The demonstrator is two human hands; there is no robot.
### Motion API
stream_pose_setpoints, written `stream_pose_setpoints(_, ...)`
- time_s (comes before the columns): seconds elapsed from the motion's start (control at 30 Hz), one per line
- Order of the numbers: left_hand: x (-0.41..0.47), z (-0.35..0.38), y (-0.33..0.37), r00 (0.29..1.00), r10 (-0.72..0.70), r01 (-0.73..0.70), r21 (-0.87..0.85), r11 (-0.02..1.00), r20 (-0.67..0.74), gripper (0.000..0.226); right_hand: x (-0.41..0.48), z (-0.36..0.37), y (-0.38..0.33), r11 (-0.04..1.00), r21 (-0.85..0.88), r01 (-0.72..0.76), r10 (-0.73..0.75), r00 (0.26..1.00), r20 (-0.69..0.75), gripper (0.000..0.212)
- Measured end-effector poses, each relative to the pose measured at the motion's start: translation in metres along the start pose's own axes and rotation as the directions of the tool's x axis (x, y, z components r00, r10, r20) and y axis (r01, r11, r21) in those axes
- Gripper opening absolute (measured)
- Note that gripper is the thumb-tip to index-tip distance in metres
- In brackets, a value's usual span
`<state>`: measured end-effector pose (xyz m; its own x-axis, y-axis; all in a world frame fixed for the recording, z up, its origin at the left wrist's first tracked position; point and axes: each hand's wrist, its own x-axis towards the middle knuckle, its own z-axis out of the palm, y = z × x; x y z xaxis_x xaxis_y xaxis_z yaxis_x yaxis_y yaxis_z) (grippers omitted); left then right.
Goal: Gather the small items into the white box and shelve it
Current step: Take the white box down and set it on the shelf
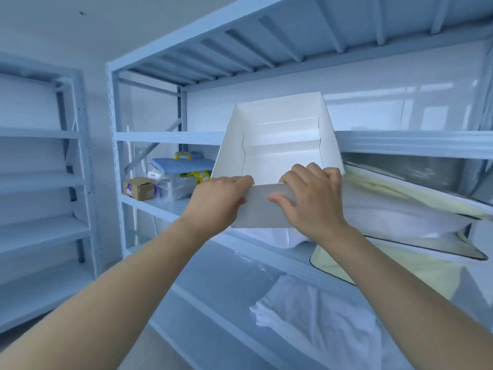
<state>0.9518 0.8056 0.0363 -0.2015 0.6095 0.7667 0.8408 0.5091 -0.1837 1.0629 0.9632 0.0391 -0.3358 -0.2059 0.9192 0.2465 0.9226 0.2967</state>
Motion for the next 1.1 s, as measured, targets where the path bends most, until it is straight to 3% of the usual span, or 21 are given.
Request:
stream_pose_setpoints(0.43, -0.153, -0.024, -0.105, 0.950, -0.274, 0.260, 0.106, 0.960, 0.149, 0.019, -0.017, 0.088, -0.168, 0.887, 0.459, 0.042, -0.066, 0.997, 0.037, 0.031)
stream_pose_setpoints(0.77, -0.227, 0.046, -0.217, 0.831, -0.476, 0.439, 0.184, 0.879, 0.288, 0.032, -0.037, 0.234, -0.291, 0.714, 0.700, -0.017, -0.134, 0.978, 0.161, 0.035)
stream_pose_setpoints(1.1, -0.273, 0.104, -0.331, 0.647, -0.734, 0.664, 0.321, 0.675, 0.205, 0.029, -0.011, 0.375, -0.399, 0.532, 0.845, 0.045, -0.256, 0.960, 0.110, 0.034)
